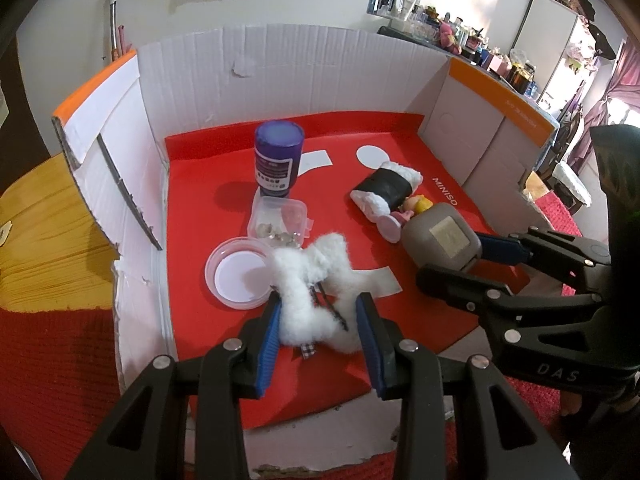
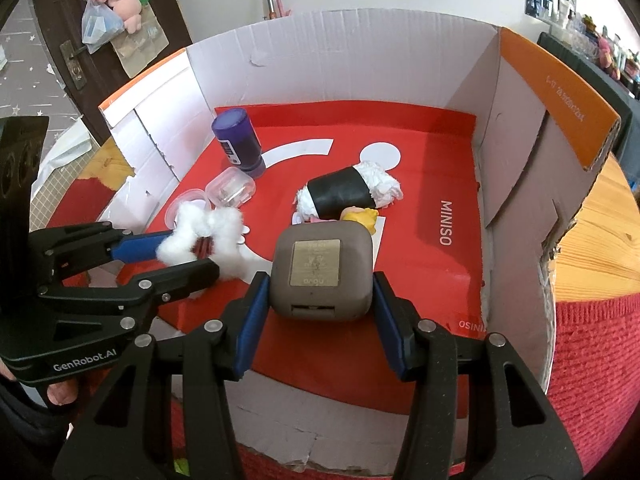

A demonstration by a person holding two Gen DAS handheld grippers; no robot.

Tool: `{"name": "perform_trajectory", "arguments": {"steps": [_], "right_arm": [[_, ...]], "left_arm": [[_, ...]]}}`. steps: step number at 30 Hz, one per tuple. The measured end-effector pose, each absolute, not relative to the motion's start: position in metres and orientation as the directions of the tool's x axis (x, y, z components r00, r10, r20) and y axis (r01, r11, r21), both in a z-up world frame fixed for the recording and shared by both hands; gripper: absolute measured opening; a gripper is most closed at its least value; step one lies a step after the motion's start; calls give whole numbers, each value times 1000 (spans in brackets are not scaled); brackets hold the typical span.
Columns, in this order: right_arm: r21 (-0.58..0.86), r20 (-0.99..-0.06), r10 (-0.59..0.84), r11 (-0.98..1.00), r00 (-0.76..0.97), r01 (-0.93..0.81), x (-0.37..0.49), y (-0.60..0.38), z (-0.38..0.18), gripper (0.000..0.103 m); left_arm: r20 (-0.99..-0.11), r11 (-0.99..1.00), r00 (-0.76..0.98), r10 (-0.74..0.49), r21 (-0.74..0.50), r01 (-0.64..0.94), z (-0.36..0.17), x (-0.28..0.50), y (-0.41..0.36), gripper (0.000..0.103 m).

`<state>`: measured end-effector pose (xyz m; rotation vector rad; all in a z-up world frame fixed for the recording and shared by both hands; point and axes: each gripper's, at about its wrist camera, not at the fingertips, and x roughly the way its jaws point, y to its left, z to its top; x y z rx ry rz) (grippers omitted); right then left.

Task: Organize objects
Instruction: 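Lower the fluffy star by the clear lid with the left tool while the right tool lowers the grey case, then open both tools and withdraw them from the box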

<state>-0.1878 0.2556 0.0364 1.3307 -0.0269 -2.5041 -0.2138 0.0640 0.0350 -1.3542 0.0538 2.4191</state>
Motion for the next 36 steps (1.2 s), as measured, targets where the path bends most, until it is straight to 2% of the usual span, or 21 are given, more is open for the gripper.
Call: {"name": "perform_trajectory", "arguments": {"steps": [14,18,22,24,28,36], "right_arm": [[167,-803,-282,-952,-525,257,-187,257,38,49],[162,-802,-280,-952,-528,259,-185,257,40,56],[163,-799,-282,-952,-531,261,-184,258,41,56],[163,-797,-282,-952,-533,260,-183,258,42,56],[164,-793,-283,-952,-540,259,-179,258,45,57],[154,-778,-281,-953,-563,262,-168,260,55,65]], "left_arm": [[-827,-937,-497,262,-94,-337,37,-210,63,49],[-823,-937,-507,256,-82,-339,39,-208,63,50],[-819,-937,-511,259,-85,-338,41,-206,62,51],[-815,-938,-518,259,-85,-335,43,-204,62,55],[-806,-939,-532,260,-82,-334,47,-200,63,58],[-791,-941,-554,261,-81,-328,53,-191,62,66]]}}
